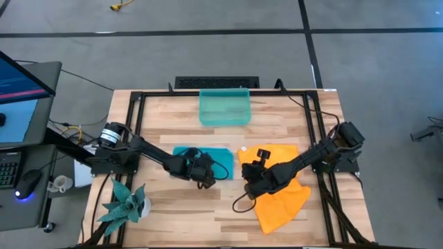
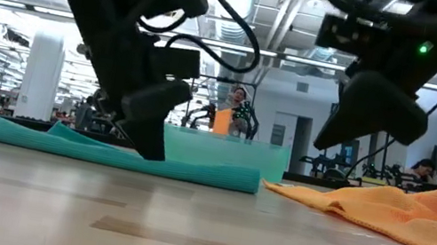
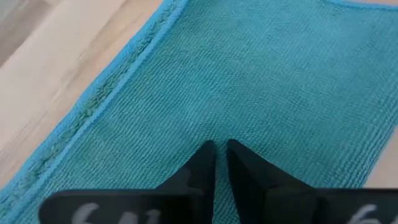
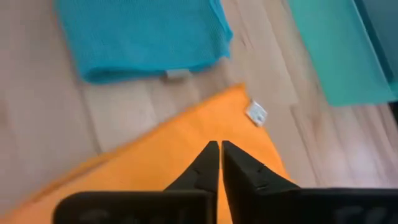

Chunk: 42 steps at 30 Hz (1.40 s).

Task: Roll microfiber towels into tight, uniform cylinder then place into a basket
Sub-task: Roll the blue microfiber cloth

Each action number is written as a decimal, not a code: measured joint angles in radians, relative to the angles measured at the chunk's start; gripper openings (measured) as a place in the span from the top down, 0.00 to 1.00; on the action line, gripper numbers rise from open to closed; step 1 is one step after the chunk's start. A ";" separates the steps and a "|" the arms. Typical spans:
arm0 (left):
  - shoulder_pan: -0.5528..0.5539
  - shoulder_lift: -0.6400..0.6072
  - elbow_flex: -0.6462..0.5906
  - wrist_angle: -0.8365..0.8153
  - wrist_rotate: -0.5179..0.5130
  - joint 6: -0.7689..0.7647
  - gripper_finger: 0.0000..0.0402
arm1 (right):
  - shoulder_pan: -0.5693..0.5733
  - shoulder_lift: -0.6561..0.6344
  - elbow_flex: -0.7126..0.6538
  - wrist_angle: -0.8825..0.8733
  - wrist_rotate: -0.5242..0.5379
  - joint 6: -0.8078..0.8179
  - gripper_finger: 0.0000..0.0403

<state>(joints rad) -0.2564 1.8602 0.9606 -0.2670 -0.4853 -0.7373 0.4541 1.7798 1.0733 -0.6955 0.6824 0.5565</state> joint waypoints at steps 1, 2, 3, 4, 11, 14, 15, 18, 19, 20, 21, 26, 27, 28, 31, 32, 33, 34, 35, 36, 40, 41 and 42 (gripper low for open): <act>0.004 0.003 0.001 0.001 -0.004 0.010 0.93 | -0.005 0.000 0.000 -0.015 0.000 0.005 0.93; 0.009 0.003 0.001 0.000 0.001 0.036 0.93 | -0.009 0.000 0.000 -0.032 0.000 0.014 0.95; 0.013 0.003 0.001 -0.001 0.008 0.073 0.94 | -0.013 0.000 0.000 -0.049 0.001 0.022 0.97; 0.018 0.002 0.001 -0.001 0.020 0.118 0.94 | -0.017 0.000 0.000 -0.063 0.001 0.029 0.98; 0.079 0.002 0.001 -0.004 0.128 0.494 0.97 | -0.025 0.000 0.000 -0.101 0.051 0.083 0.94; 0.114 0.003 0.001 -0.004 0.135 0.614 0.99 | -0.024 0.000 0.000 -0.117 0.052 0.114 0.95; 0.123 0.003 0.001 -0.005 0.131 0.661 0.99 | -0.024 0.000 0.000 -0.120 0.053 0.123 0.95; 0.137 0.003 0.002 -0.007 0.135 0.814 0.99 | -0.024 0.000 0.000 -0.128 0.053 0.136 0.97; 0.137 0.004 0.006 -0.014 0.139 0.859 0.99 | -0.025 0.000 0.000 -0.134 0.052 0.148 0.98; 0.134 0.005 0.015 -0.027 0.140 0.895 0.99 | -0.025 0.000 0.000 -0.143 0.053 0.160 0.98; 0.125 0.005 0.026 -0.046 0.140 0.919 0.99 | -0.025 0.000 0.000 -0.150 0.056 0.175 0.98; 0.037 0.012 0.099 -0.161 0.100 0.941 0.99 | -0.025 0.000 0.000 -0.175 0.075 0.244 0.96; 0.015 0.015 0.116 -0.174 0.089 0.930 0.99 | -0.025 0.000 0.000 -0.175 0.075 0.253 0.96; -0.005 0.015 0.134 -0.189 0.067 0.913 0.99 | -0.025 0.000 0.000 -0.175 0.075 0.260 0.96; -0.063 0.008 0.186 -0.206 -0.005 0.812 0.99 | -0.025 0.000 0.000 -0.172 0.075 0.287 0.97; -0.081 0.008 0.194 -0.205 -0.022 0.773 0.99 | -0.025 0.000 0.000 -0.169 0.075 0.296 0.97; -0.100 0.008 0.197 -0.205 -0.035 0.736 0.99 | -0.024 0.000 0.000 -0.167 0.075 0.305 0.97; -0.117 0.008 0.197 -0.199 -0.041 0.695 0.99 | -0.022 0.000 0.000 -0.161 0.075 0.310 0.98; -0.133 0.008 0.196 -0.185 -0.043 0.643 0.99 | -0.021 0.000 0.000 -0.150 0.075 0.311 0.98; -0.146 0.009 0.194 -0.154 -0.044 0.593 0.99 | -0.017 0.000 0.000 -0.136 0.075 0.311 0.98; -0.183 0.010 0.163 -0.129 -0.054 0.497 0.99 | -0.016 0.000 0.000 -0.111 0.065 0.300 0.96; -0.184 0.010 0.155 -0.144 -0.063 0.488 0.99 | -0.016 0.000 0.000 -0.110 0.062 0.295 0.96; -0.184 0.010 0.148 -0.153 -0.071 0.480 0.99 | -0.016 0.000 0.000 -0.107 0.057 0.288 0.96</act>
<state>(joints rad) -0.4403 1.8702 1.1087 -0.4200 -0.5565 -0.2577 0.4380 1.7794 1.0733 -0.8024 0.7399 0.8444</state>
